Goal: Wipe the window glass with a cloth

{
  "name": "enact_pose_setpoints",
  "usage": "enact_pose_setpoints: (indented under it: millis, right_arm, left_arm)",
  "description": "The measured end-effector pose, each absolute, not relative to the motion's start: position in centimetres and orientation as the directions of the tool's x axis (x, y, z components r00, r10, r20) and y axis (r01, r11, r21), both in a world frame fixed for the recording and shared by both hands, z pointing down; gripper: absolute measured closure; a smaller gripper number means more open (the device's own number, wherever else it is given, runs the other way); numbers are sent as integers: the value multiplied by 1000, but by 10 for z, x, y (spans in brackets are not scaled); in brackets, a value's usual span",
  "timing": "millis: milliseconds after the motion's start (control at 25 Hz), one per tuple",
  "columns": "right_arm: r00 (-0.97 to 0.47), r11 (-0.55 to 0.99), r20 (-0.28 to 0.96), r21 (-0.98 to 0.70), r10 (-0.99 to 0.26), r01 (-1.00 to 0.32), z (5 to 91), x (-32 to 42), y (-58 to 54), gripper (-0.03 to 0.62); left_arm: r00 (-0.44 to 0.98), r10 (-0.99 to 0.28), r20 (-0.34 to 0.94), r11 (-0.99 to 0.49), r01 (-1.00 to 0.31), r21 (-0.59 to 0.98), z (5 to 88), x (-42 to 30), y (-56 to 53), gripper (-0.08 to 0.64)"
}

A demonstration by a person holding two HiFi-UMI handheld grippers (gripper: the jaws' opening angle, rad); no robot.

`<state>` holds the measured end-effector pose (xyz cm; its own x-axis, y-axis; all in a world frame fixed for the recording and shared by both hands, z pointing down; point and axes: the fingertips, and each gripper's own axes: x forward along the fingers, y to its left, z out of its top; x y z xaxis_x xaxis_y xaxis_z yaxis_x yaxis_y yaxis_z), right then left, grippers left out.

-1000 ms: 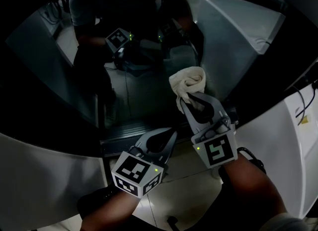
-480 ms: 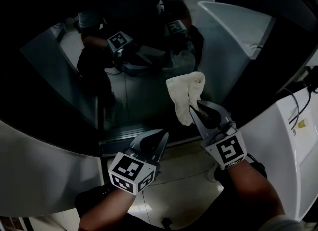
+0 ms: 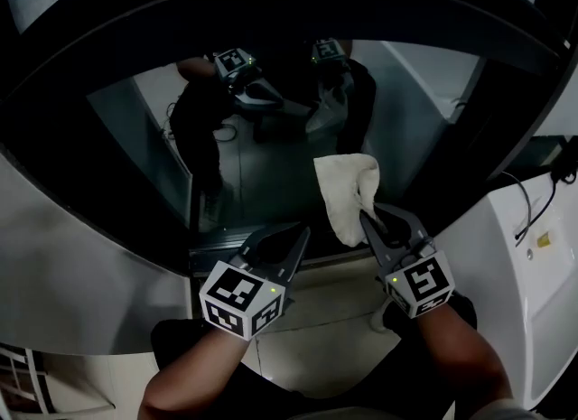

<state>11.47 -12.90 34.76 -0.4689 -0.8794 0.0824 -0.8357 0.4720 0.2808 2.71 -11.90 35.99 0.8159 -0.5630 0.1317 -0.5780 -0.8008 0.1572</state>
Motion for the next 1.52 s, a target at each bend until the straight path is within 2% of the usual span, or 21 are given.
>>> enact_pose_setpoints:
  millis: [280,520,880,1520]
  right_arm:
    - [-474,482,87,187,-876,-856,325,132,-81,541]
    - [-497,502,91,40,-863,-864,314,135,-36,541]
    - [-513,511,33,-42,-858,-858,288,140,29,541]
    - [-512,513,55,5,-857,-859,286,133,59,541]
  left_arm:
    - [784,-608,121,-762,-620,188,332,24,-74,543]
    - [725,-686,64,-701,-682,208,302,3,-43,543]
    - [708,-703,64,-688,-701,188,294,-9,13,543]
    - [684,-729,31,-673,-724,152,285,-39,37,543]
